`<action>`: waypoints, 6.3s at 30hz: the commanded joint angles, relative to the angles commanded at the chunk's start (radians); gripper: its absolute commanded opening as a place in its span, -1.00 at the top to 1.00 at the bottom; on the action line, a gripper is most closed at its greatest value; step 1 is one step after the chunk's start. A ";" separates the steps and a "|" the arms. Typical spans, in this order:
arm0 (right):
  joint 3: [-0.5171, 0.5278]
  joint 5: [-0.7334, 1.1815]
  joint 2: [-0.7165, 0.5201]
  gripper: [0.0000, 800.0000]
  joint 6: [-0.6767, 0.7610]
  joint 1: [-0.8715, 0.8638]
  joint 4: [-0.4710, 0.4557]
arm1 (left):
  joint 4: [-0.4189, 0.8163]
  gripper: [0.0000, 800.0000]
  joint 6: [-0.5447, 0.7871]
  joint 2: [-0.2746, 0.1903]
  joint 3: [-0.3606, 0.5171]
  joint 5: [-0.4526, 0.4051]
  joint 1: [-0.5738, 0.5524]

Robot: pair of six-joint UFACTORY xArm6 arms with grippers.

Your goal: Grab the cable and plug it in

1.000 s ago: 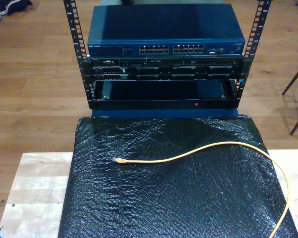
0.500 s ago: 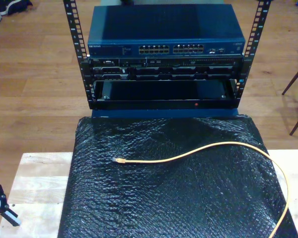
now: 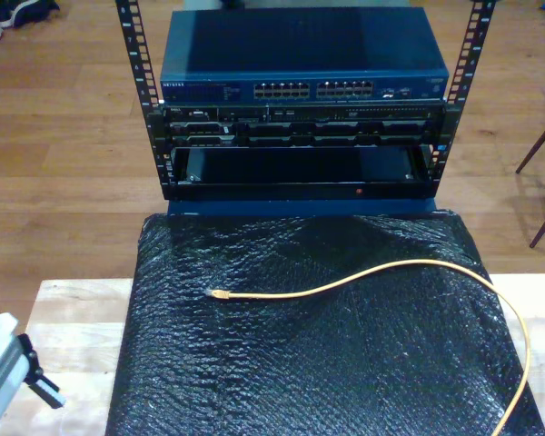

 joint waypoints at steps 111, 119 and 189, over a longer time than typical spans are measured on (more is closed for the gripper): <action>-0.506 -0.687 0.770 0.09 1.203 1.218 -0.618 | -0.003 -1.00 -0.302 0.005 -0.066 -0.025 -0.092; -0.508 -0.689 0.769 0.20 1.203 1.218 -0.620 | -0.003 -1.00 -0.302 0.005 -0.066 -0.023 -0.092; -0.497 -0.540 0.703 0.30 0.913 1.206 -0.416 | -0.005 -1.00 -0.299 0.009 -0.068 -0.012 -0.092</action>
